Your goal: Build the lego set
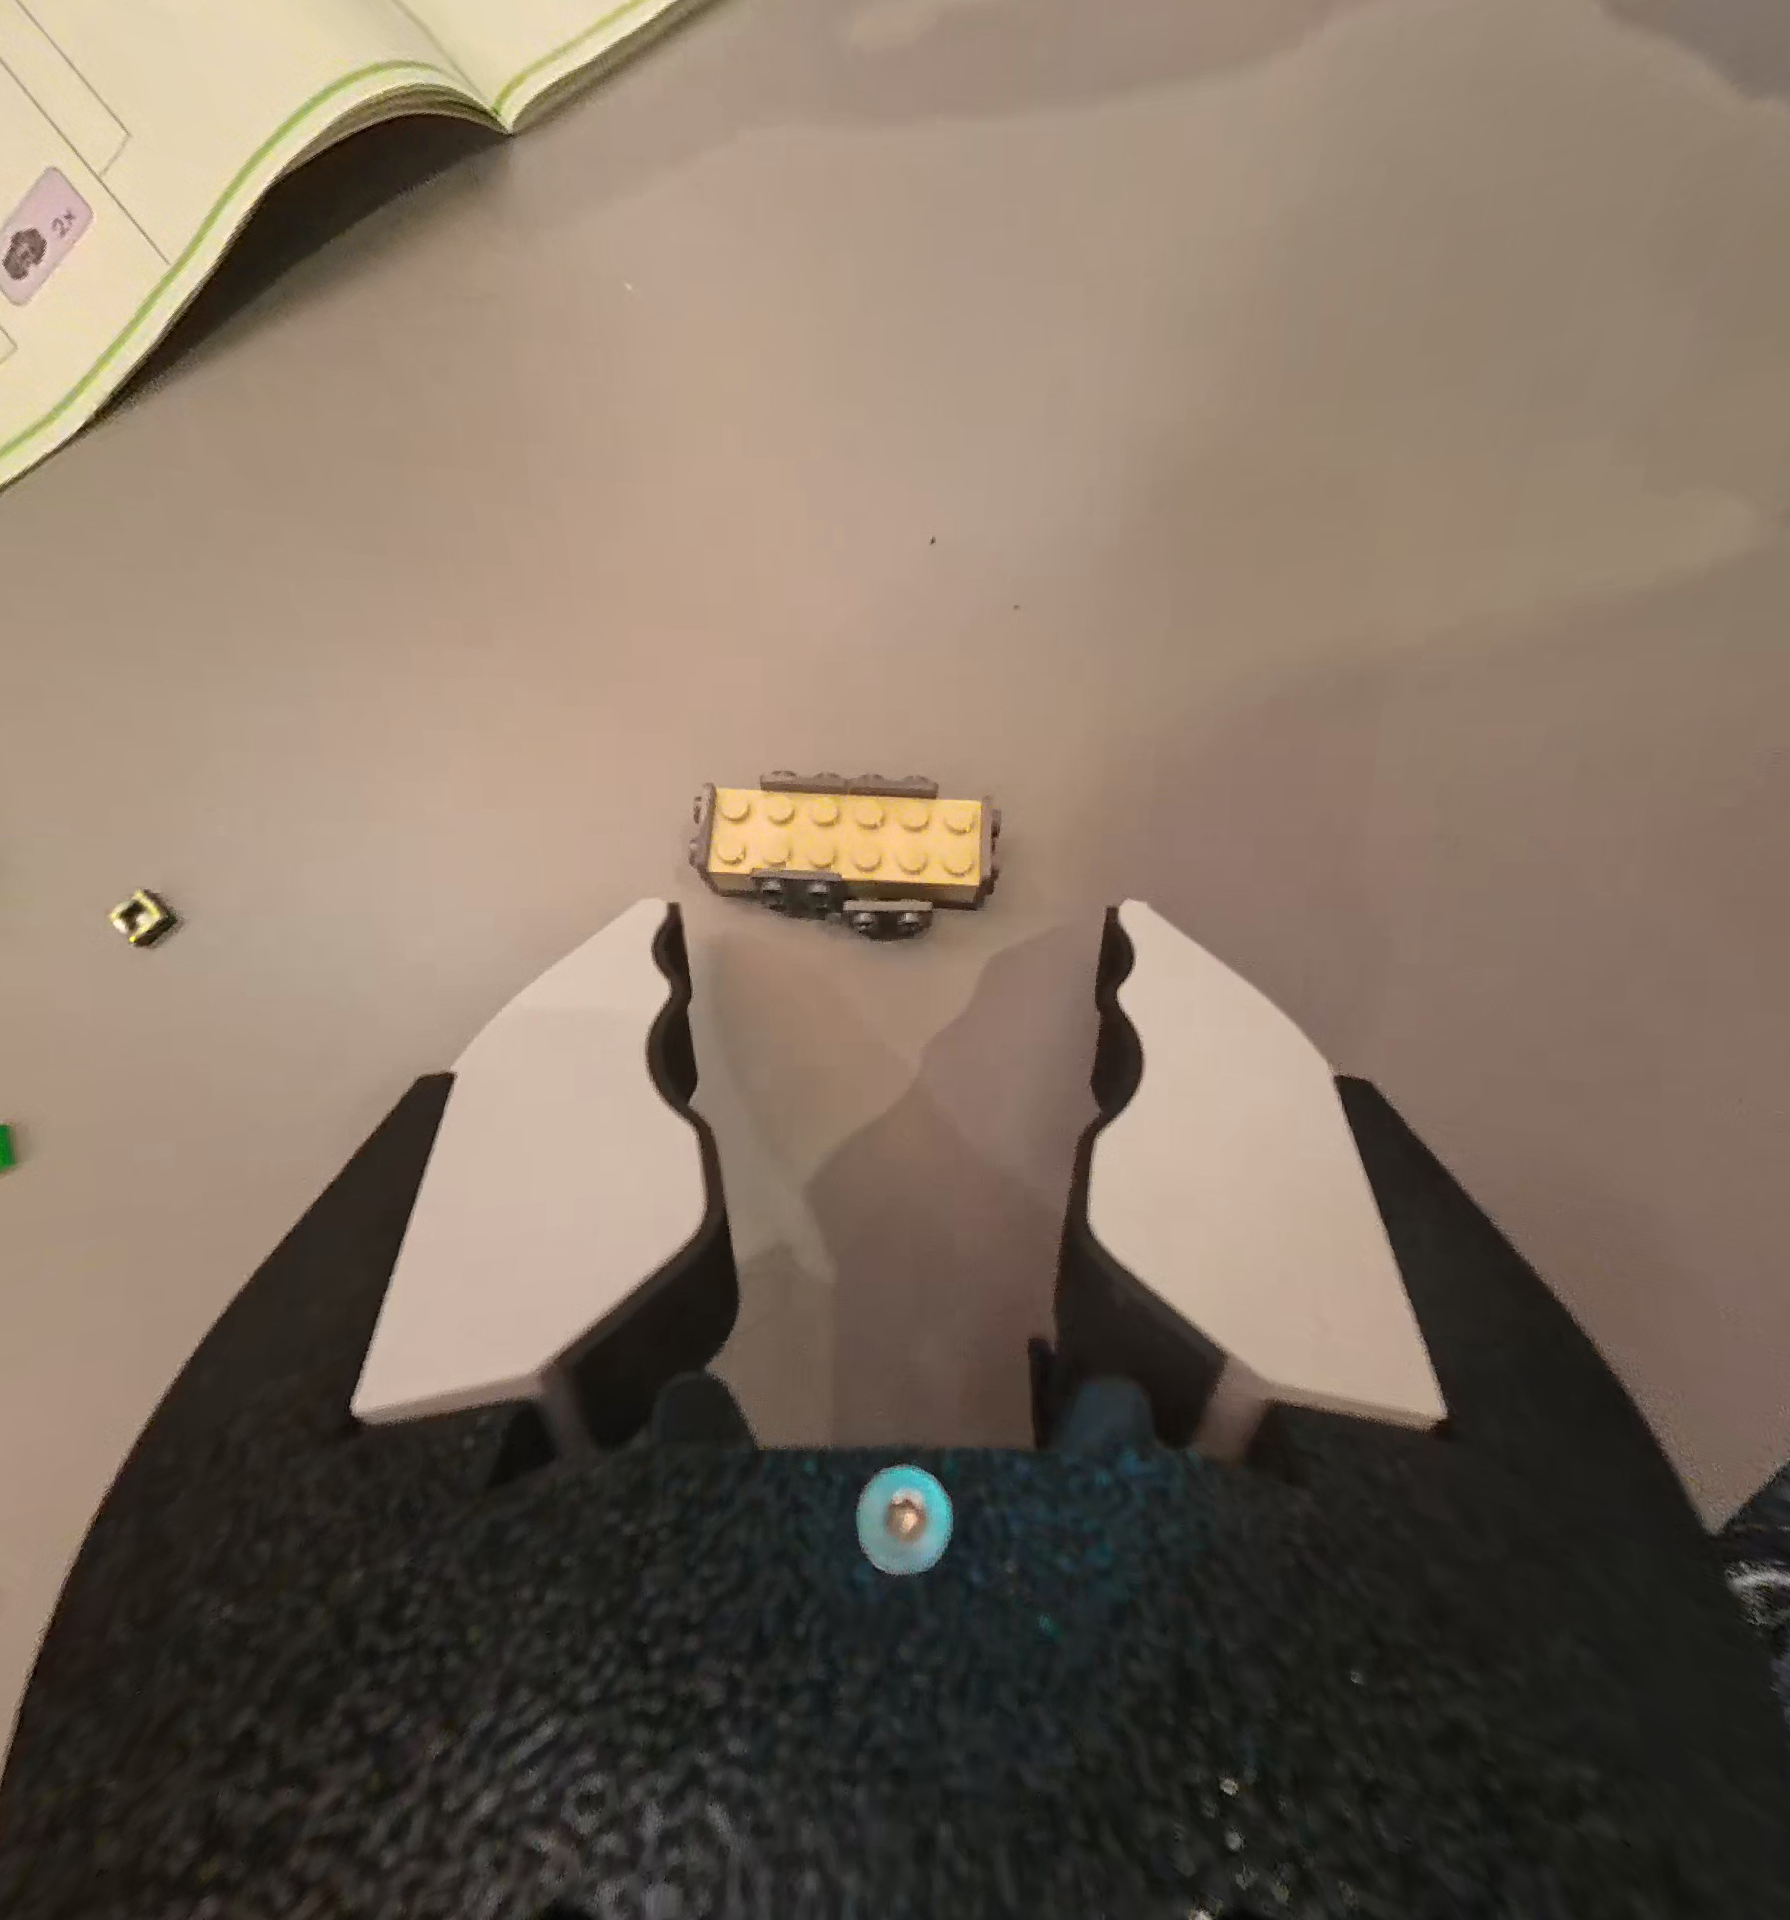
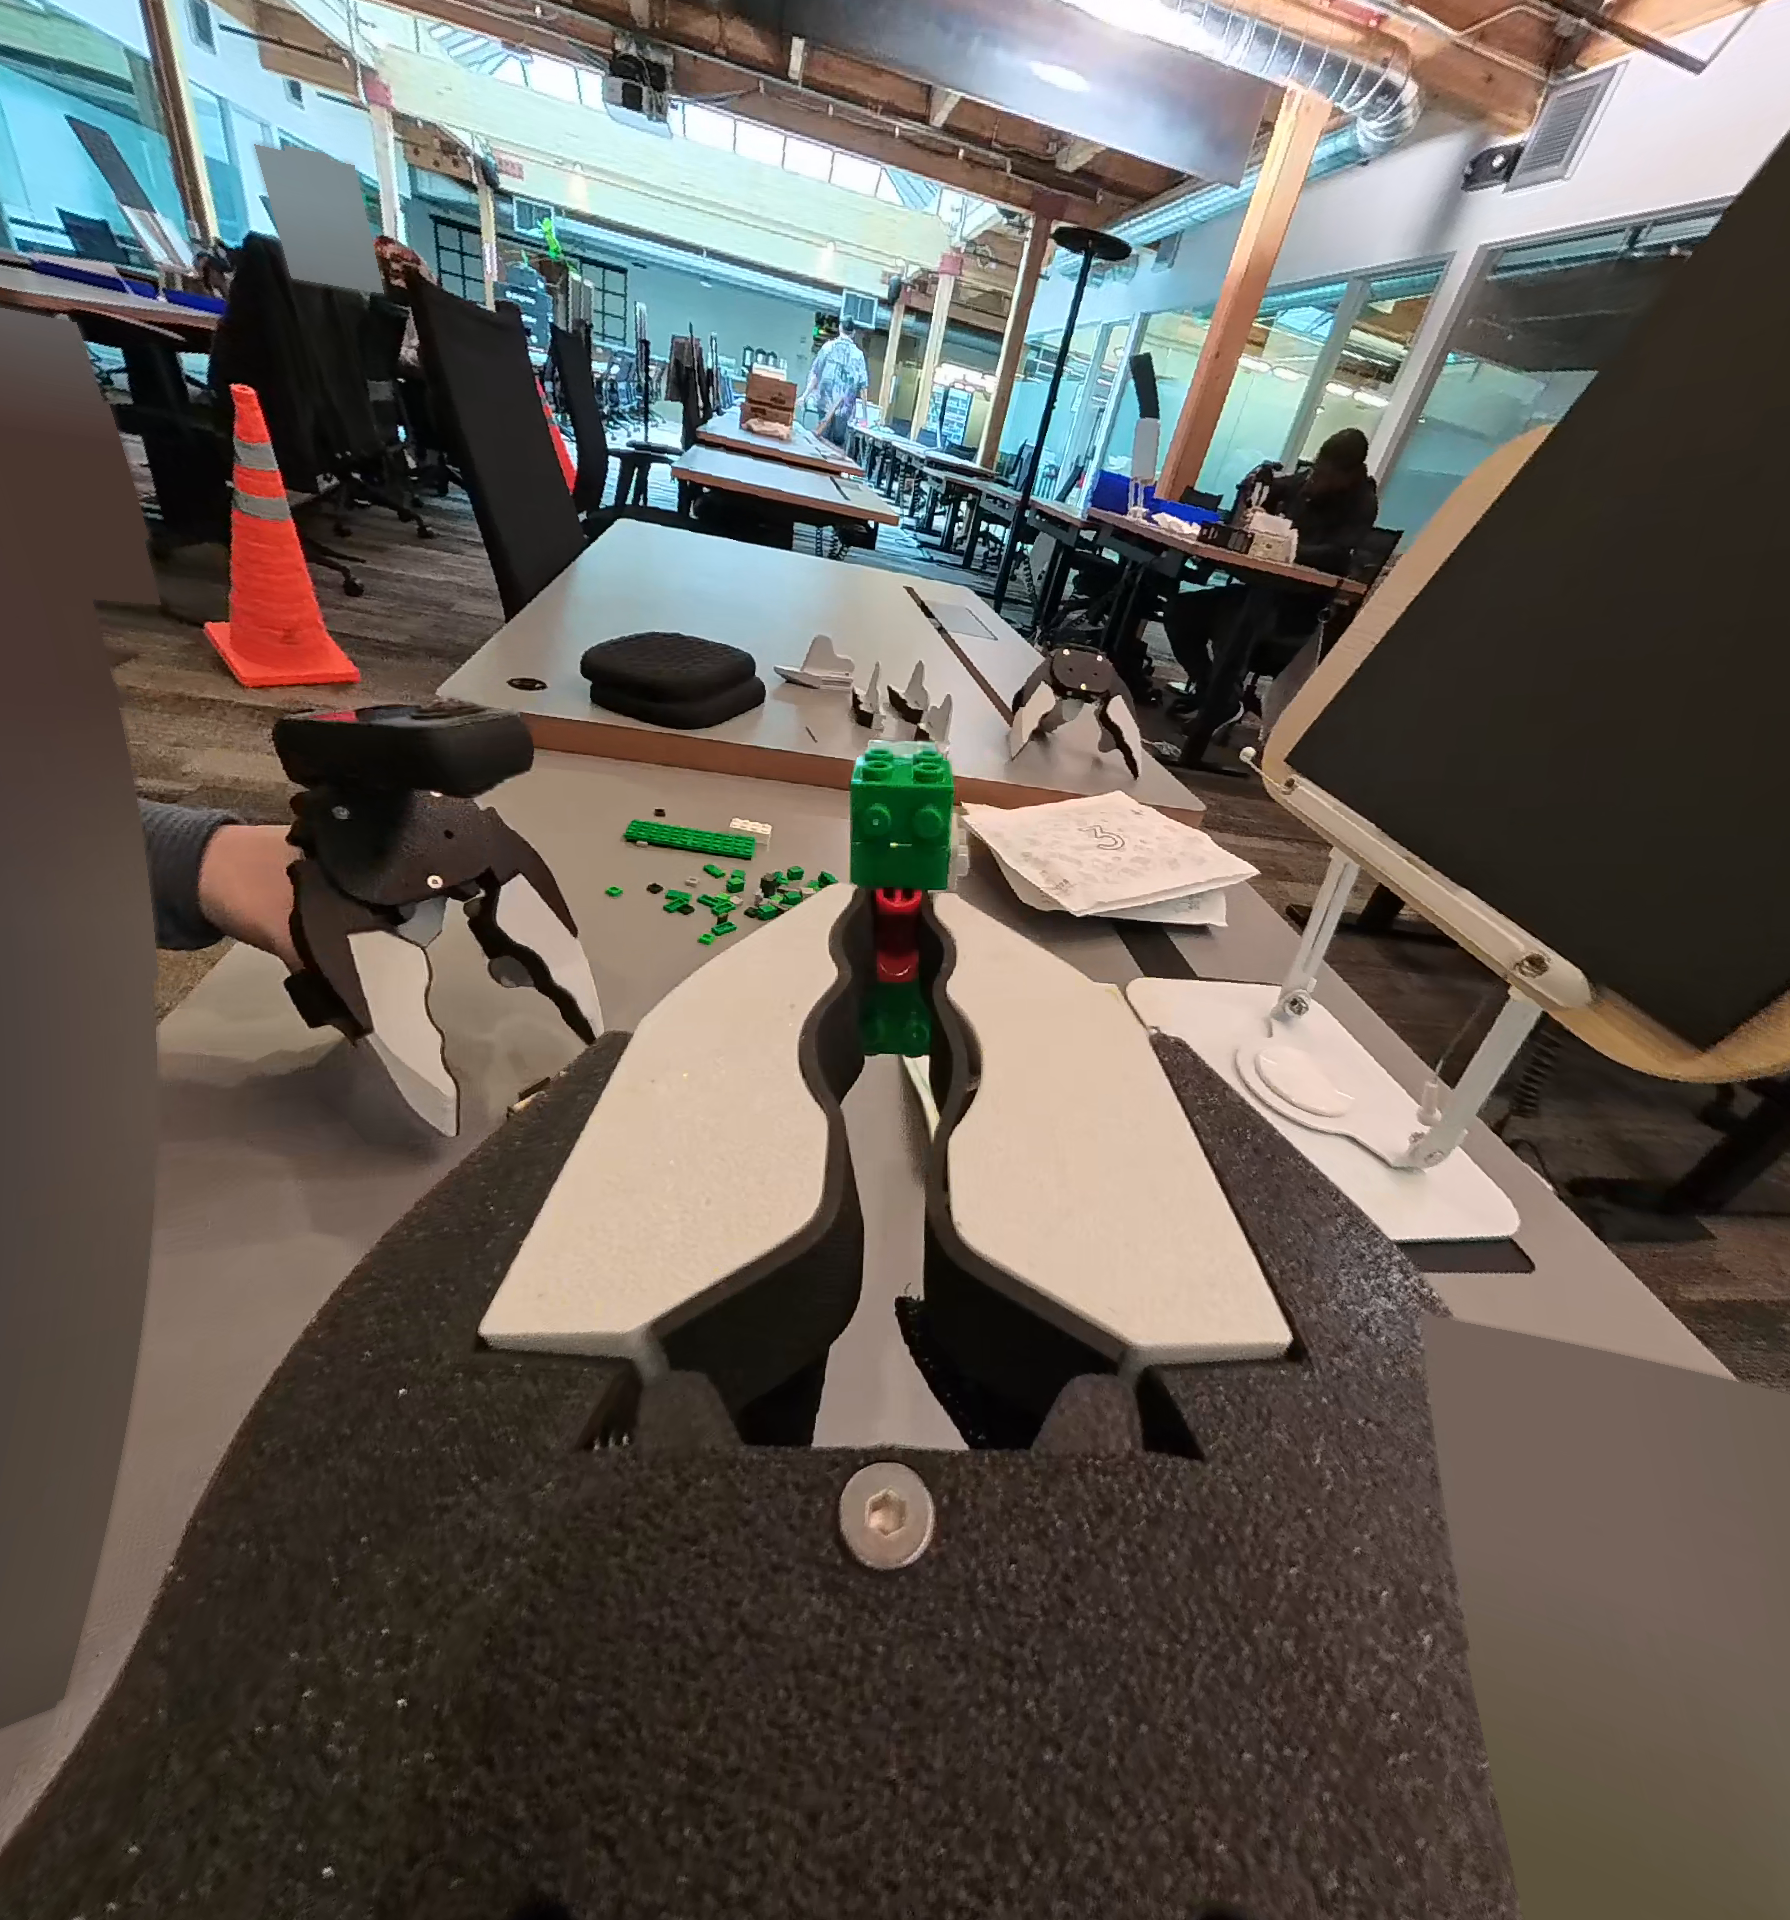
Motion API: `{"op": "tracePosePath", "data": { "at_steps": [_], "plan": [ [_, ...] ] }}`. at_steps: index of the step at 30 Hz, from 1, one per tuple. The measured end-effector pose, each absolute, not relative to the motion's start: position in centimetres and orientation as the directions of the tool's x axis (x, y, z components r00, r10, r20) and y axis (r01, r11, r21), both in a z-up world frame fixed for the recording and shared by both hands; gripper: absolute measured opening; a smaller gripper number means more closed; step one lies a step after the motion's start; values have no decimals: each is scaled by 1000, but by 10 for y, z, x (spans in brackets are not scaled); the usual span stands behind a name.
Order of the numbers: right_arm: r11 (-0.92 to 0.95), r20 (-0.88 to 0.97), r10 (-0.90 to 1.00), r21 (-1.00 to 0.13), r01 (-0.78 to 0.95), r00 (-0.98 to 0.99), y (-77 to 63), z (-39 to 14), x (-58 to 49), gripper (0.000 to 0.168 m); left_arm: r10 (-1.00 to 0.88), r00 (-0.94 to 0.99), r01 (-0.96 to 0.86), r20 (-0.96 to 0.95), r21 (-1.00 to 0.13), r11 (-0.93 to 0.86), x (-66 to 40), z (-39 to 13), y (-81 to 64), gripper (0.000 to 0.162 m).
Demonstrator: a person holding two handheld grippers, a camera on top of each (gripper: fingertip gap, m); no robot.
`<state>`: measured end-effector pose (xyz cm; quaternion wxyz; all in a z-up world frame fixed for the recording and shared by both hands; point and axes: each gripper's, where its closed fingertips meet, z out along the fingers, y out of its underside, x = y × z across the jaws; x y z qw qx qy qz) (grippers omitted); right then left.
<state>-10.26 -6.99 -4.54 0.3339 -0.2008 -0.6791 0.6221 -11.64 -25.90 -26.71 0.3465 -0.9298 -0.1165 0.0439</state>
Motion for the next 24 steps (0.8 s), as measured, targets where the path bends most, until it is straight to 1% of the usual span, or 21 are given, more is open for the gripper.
{"op": "tracePosePath", "data": {
  "at_steps": [7, 10, 12, 15, 17, 21, 24],
  "plan": [
    [173, 185, 676, -981, -91, -713, -73, -59, -109, 7, 256, 966, 202, 24, -688, -697, -115, -259, -260, 76],
    [246, 165, 666, -969, 5, -727, -79, -92, -124, 7, 272, 962, 204, 23, -722, -662, -117, -251, -261, 76],
    [283, 102, 642, -953, 111, -760, -90, -124, -133, 7, 279, 959, 217, 44, -746, -630, -117, -245, -261, 76],
    [423, 52, 585, -871, 249, -809, -110, -179, -127, 7, 284, 957, 226, 61, -771, -595, -118, -237, -265, 76],
    [479, -20, 567, -805, 350, -823, -116, -205, -120, 7, 282, 956, 239, 85, -784, -573, -118, -235, -268, 76],
    [444, -332, 483, -705, 553, -810, -127, -216, -106, 7, 235, 963, 243, 135, -812, -530, -113, -231, -268, 75],
    [513, -527, 408, -543, 665, -745, -126, -226, -97, 7, 187, 974, 208, 126, -820, -533, -110, -230, -268, 74]
  ]
}}
